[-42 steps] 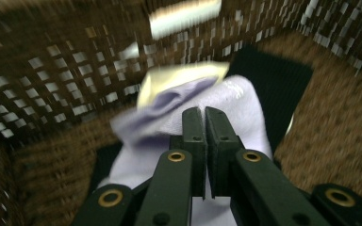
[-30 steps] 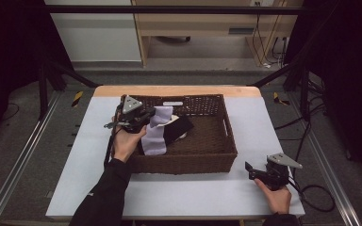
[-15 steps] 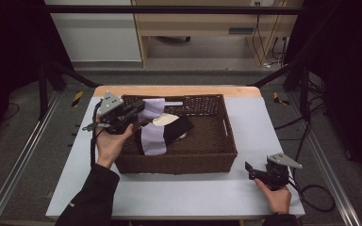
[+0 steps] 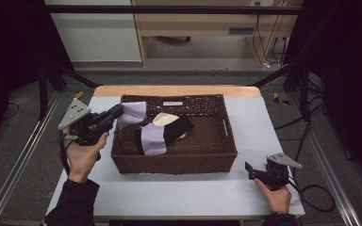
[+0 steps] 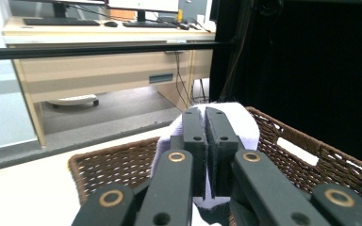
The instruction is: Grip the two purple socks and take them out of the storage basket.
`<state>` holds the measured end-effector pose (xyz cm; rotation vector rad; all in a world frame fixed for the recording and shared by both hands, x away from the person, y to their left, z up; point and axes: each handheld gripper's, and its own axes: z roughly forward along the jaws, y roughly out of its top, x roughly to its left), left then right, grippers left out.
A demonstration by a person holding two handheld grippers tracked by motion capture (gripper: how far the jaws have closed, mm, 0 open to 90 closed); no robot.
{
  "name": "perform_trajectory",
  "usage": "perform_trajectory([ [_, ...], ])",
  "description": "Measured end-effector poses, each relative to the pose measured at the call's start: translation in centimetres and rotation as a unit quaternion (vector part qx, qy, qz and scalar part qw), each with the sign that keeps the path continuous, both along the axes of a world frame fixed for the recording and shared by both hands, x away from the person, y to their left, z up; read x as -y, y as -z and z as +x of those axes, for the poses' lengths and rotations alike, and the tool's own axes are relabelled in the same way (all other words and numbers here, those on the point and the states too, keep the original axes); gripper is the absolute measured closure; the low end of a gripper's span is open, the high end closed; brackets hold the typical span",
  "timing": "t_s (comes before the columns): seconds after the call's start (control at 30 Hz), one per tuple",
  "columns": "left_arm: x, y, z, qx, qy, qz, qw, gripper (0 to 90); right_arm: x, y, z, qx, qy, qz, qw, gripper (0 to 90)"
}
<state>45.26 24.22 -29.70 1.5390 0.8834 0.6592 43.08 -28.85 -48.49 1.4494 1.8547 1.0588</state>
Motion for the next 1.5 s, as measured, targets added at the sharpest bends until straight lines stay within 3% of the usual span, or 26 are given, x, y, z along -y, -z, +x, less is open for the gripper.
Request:
perform_trajectory([
  [0.47, -6.2, 0.7, -3.1, 0.012, -0.058, -0.025, 0.9979, 86.9, 0.0, 0.0, 0.0, -0.001, 0.0, -0.001, 1.0, 9.4],
  [0.7, -8.0, 2.7, -4.0, -0.006, -0.08, -0.026, 0.9964, 87.0, 0.0, 0.0, 0.0, -0.001, 0.001, -0.002, 1.0, 9.4],
  [0.83, -8.7, 4.6, -3.9, -0.027, -0.09, -0.028, 0.9952, 86.9, 0.0, 0.0, 0.0, -0.002, 0.0, -0.001, 1.0, 9.4],
  [1.13, -9.6, 7.1, -3.8, -0.067, -0.117, -0.008, 0.9908, 86.9, 0.0, 0.0, 0.0, 0.001, -0.002, -0.001, 1.0, 9.5],
  [1.23, -9.6, 9.0, -3.2, -0.098, -0.123, 0.008, 0.9875, 86.9, 0.0, 0.0, 0.0, 0.001, -0.002, 0.0, 1.0, 9.5],
  [1.27, -9.6, 9.0, -3.2, -0.098, -0.123, 0.008, 0.9875, 86.9, 0.0, 0.0, -0.1, 0.002, -0.002, 0.0, 1.0, 9.5],
  [1.3, -9.6, 9.9, -2.8, -0.113, -0.125, 0.019, 0.9855, 86.9, 0.0, 0.0, -0.1, 0.001, -0.002, 0.002, 1.0, 9.5],
  [1.33, -9.6, 9.9, -2.8, -0.113, -0.125, 0.019, 0.9855, 86.9, 0.0, 0.0, -0.1, 0.001, -0.002, 0.002, 1.0, 9.5],
  [1.43, -9.5, 11.1, -2.4, -0.132, -0.127, 0.031, 0.9825, 86.9, 0.0, 0.0, -0.1, 0.002, -0.002, 0.0, 1.0, 9.5],
  [1.47, -9.4, 11.9, -2.1, -0.144, -0.129, 0.043, 0.9801, 86.9, 0.0, 0.0, -0.1, 0.002, -0.002, 0.001, 1.0, 9.5],
  [1.5, -9.4, 11.9, -2.1, -0.144, -0.129, 0.043, 0.9801, 86.9, 0.0, 0.0, -0.1, 0.002, -0.002, 0.001, 1.0, 9.5],
])
